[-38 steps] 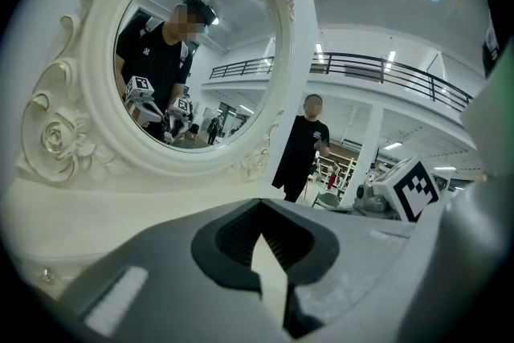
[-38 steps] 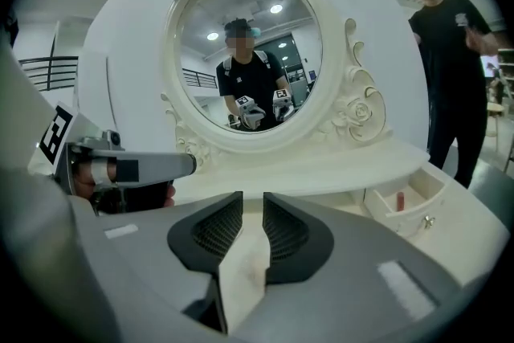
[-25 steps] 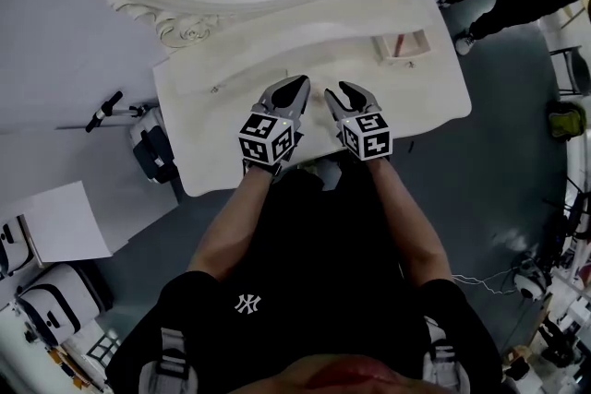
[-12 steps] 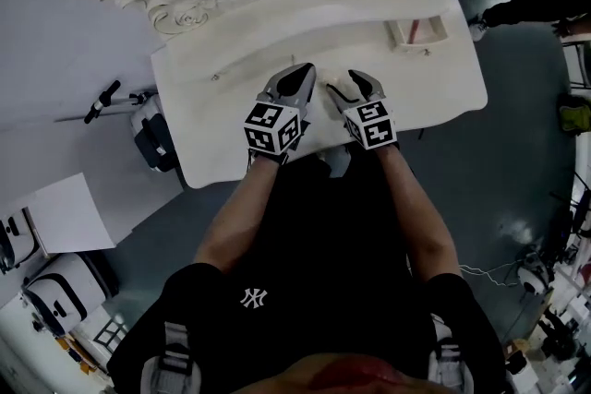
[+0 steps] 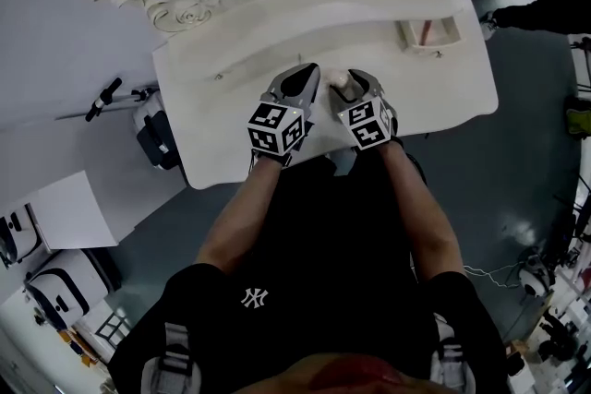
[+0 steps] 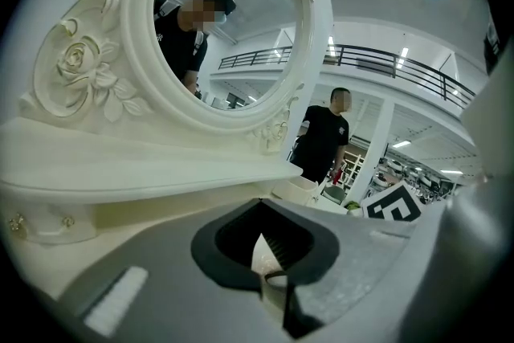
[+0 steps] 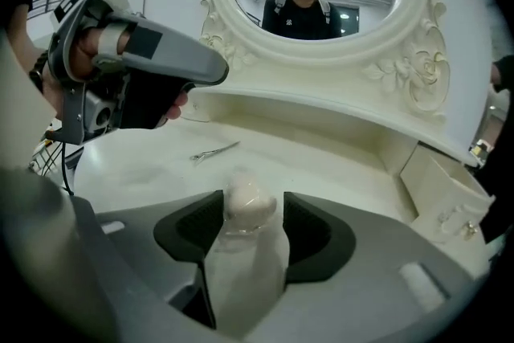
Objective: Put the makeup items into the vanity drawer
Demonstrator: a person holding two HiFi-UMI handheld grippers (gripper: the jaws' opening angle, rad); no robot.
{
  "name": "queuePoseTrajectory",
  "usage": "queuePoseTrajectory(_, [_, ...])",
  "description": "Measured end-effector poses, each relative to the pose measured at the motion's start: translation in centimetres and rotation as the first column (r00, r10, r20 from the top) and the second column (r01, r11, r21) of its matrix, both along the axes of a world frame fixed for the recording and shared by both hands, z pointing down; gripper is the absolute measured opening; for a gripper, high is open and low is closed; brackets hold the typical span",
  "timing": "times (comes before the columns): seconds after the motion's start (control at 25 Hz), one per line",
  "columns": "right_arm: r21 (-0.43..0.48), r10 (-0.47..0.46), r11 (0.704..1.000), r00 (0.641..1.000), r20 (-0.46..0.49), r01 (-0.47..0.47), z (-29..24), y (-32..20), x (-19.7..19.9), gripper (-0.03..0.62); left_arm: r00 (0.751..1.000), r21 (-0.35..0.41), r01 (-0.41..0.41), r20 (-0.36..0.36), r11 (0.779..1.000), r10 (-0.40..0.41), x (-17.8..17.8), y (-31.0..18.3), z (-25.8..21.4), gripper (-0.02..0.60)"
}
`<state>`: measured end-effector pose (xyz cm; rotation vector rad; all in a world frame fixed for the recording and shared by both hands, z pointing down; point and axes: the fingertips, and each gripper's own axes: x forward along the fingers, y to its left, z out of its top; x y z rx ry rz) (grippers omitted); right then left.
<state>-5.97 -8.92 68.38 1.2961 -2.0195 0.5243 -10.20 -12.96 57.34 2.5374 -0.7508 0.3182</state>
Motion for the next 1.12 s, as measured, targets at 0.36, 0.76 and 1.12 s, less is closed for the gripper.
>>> queuePoseTrajectory(0.36, [0.018,0.057,0.998,0.998,0.029,-0.058,-1.5,0.3,1.0,0.215,1.0,-0.013,-0.029,0.003,1.0,0.029,0.9,0.4,-0.3,0.0])
queuePoseTrajectory(0.76, [0.075,0.175,0.981,0.982,0.07,-0.18,-7.0,1.8,4.9,0.21,0.995,0.002,-0.095,-0.021,0.995,0.095,4.5,1.5,-3.7,0.0])
queuePoseTrajectory(1.12, [0.132,0.26,0.955,0.964,0.056,-0.265,-11.6,3.2,10.7,0.21,0.985,0.023,-0.166,-0.046,0.986,0.167,9.8,2.8,-7.0,0.0])
